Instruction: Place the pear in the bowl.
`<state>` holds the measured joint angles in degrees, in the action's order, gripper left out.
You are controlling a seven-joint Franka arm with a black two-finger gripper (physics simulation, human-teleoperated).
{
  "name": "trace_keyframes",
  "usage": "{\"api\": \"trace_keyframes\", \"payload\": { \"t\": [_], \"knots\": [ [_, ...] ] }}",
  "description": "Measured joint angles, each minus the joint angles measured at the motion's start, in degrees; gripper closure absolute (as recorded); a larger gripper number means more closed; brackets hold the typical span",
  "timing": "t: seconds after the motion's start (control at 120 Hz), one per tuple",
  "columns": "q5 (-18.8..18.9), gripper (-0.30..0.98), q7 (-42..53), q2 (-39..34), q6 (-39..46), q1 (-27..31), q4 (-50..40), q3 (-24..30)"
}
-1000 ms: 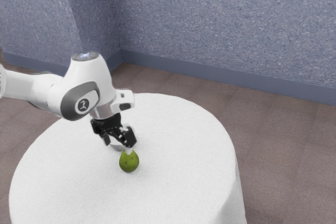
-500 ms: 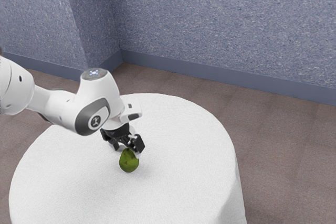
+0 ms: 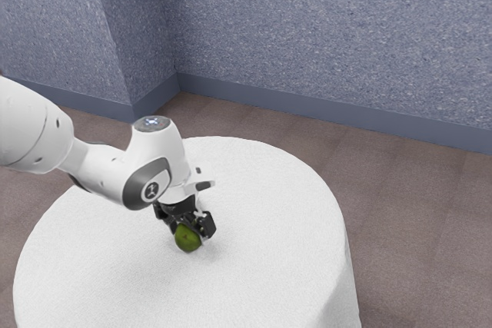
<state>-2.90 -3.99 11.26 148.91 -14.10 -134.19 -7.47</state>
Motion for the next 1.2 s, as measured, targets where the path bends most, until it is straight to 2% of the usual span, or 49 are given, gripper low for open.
{"api": "trace_keyframes", "payload": {
  "t": [0.275,0.617,0.758,1.008,1.2],
  "knots": [
    [-0.2,0.18,-0.3,-0.4,0.0,-0.1,0.2,0.0],
    [0.1,0.33,-1.0,-1.1,-0.6,0.2,0.6,-0.3],
    [0.6,0.43,-1.7,-2.4,-2.0,0.3,2.1,-0.4],
    [2.0,0.41,-3.0,-5.4,-7.5,0.7,6.7,-2.9],
    [2.8,0.41,-2.8,-3.7,-11.3,1.5,11.6,-6.9]
  ]
}}
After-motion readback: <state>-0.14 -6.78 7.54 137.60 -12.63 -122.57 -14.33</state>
